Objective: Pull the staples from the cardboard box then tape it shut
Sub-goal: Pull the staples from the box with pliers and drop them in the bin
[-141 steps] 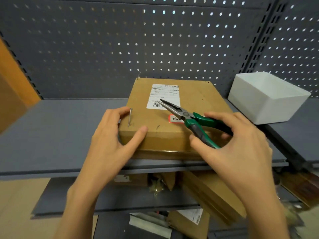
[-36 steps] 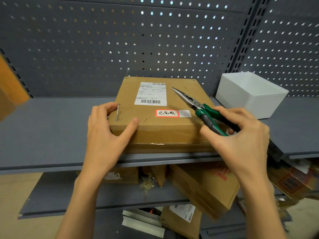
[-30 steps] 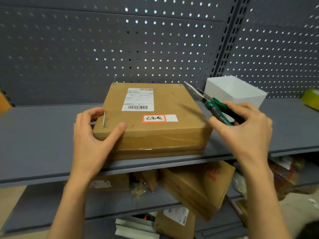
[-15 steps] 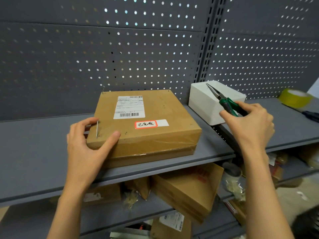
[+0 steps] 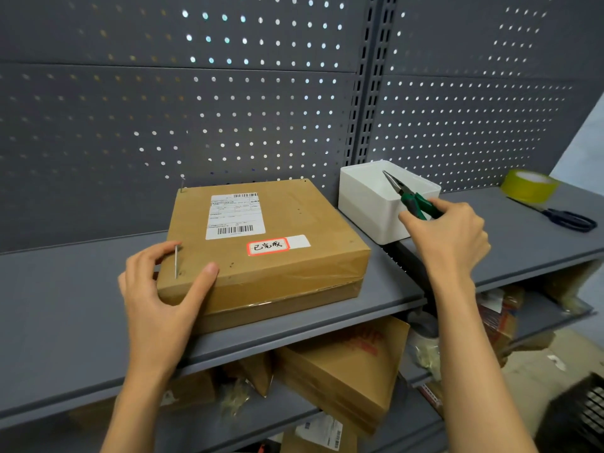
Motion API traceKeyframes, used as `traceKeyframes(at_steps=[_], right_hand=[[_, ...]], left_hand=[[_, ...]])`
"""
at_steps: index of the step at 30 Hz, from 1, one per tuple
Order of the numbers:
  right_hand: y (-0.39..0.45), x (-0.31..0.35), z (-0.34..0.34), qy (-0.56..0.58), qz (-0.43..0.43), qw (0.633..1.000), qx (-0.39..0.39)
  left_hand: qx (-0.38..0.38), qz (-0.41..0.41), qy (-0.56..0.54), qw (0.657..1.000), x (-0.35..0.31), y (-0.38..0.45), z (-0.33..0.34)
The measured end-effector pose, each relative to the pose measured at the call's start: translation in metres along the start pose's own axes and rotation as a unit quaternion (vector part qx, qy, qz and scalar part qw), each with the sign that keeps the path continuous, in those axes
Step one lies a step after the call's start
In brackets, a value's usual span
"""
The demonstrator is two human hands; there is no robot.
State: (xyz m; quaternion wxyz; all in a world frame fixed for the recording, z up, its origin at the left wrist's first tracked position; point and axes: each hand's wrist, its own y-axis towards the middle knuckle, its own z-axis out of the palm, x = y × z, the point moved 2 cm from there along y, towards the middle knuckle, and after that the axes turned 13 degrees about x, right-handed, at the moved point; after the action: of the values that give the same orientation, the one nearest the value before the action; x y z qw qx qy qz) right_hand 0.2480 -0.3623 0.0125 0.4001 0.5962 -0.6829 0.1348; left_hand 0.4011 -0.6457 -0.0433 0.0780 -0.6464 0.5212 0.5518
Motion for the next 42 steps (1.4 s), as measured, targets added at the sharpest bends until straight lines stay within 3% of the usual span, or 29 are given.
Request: traceKeyframes(at_steps=[24,42], right_hand=[[0.005,-0.013,0.007,-0.148,-0.037,0.988,0.007],[-0.004,-0.014,-0.001,-0.081,-0.006,0.996,0.045]], left_hand=[[-0.018,0.010,-0.005,1.000,0.004,0.000,0.004],[-0.018,0.015,0.001,1.000,0.004,-0.001,0.003]])
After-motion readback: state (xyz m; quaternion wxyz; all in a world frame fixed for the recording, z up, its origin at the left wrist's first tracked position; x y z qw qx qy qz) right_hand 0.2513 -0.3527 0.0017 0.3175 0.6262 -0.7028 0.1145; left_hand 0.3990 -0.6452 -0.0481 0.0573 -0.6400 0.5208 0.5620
